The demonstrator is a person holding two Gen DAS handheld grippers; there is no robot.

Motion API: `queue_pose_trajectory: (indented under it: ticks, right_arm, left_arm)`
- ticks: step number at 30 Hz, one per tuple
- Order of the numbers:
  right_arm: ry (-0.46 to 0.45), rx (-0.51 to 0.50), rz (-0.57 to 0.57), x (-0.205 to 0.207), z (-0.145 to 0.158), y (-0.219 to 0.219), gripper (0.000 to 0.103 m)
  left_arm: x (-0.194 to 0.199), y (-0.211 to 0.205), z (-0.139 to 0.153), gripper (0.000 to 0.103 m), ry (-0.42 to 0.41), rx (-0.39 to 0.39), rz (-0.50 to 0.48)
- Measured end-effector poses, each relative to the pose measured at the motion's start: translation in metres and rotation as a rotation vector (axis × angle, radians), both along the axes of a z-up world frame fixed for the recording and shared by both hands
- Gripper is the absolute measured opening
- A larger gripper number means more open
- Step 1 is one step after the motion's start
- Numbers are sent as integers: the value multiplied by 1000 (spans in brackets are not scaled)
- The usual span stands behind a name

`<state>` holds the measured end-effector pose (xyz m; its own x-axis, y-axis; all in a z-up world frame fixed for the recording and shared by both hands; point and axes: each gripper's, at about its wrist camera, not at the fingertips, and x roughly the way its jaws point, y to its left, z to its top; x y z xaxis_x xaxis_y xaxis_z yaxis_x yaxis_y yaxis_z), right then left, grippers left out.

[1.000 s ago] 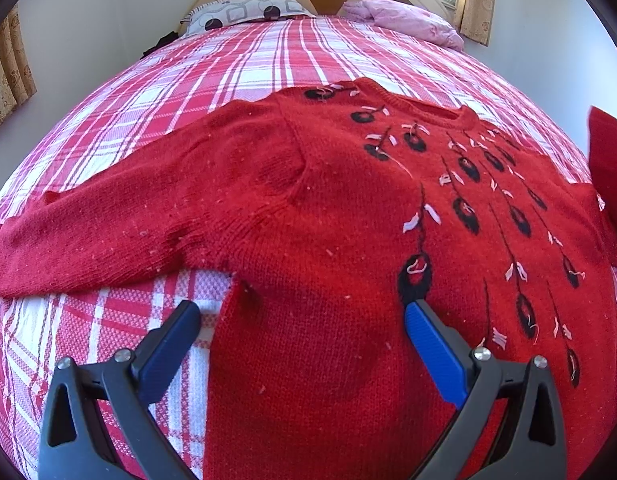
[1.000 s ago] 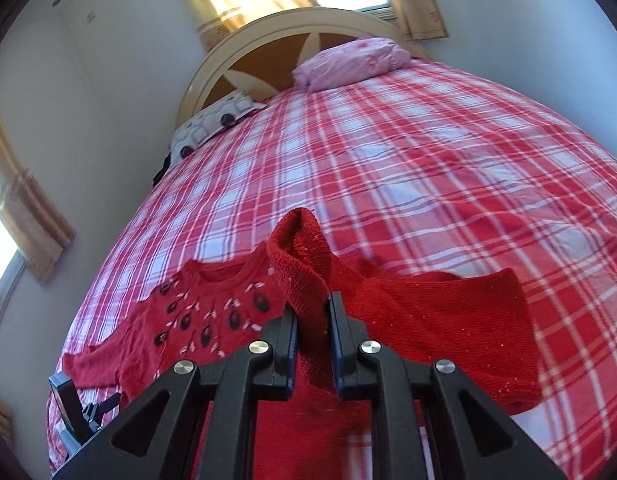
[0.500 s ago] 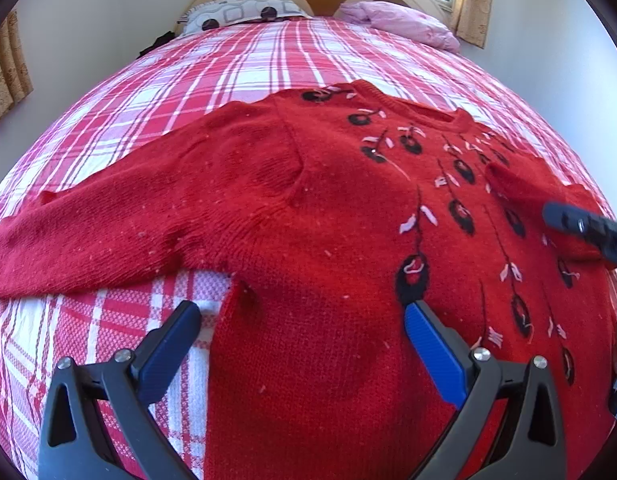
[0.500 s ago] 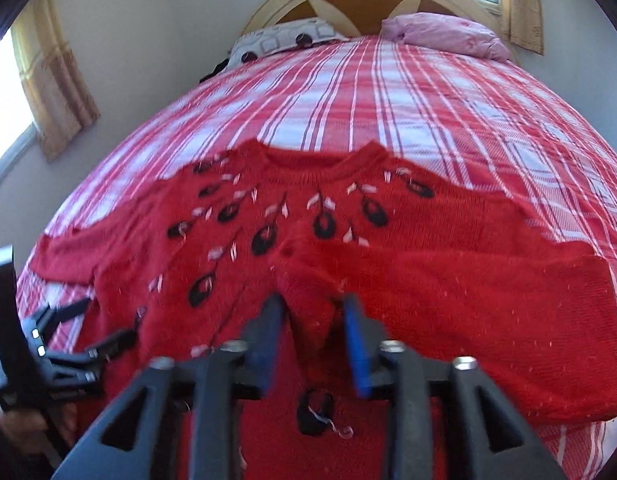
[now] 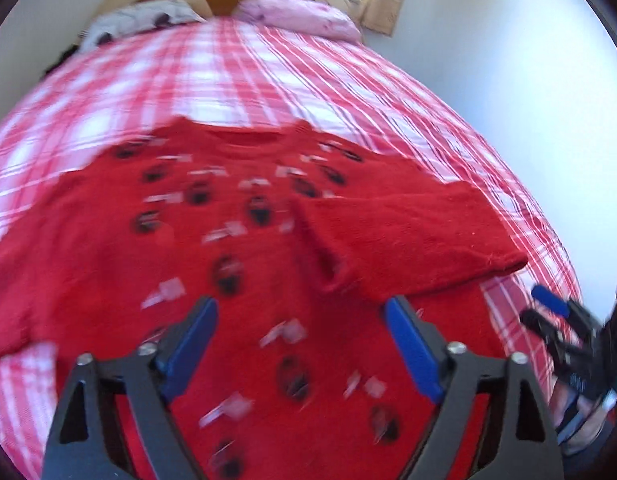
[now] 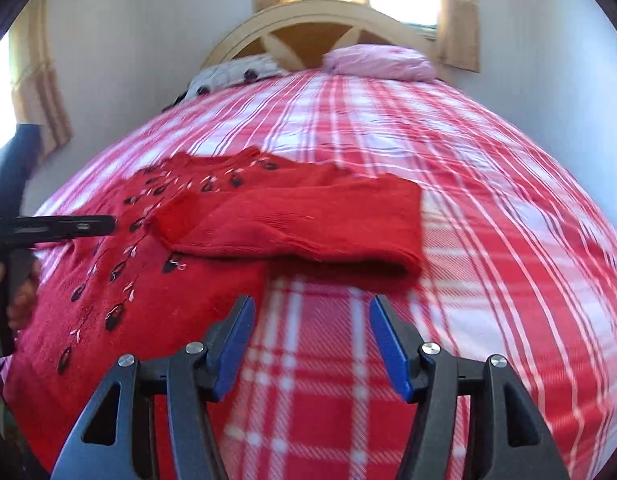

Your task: Fold small clothes

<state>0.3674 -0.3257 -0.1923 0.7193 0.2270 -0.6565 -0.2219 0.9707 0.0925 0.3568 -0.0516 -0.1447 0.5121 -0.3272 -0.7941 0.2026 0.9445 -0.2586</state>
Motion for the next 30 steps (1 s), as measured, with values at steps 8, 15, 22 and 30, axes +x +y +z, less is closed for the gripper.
queue_pose_trajectory:
  ticks: [8,15,22,30]
  right_arm:
    - [-65,-50,-4,-8,-5,0,61]
    - [-84,-37,-10,-13,-3,-3,63]
    - [-77,-55,-28,-13,-6,-3,63]
    - [-44,-80,-20,-8,-13,2,63]
  left_arm:
    - [40,-36,-18,25,89,12,-12]
    - [38,-26,21,10,-53,-38,-9]
    - [29,31,58,9,-151,-74,61]
    - [16,91,29,9,-108,-51,158]
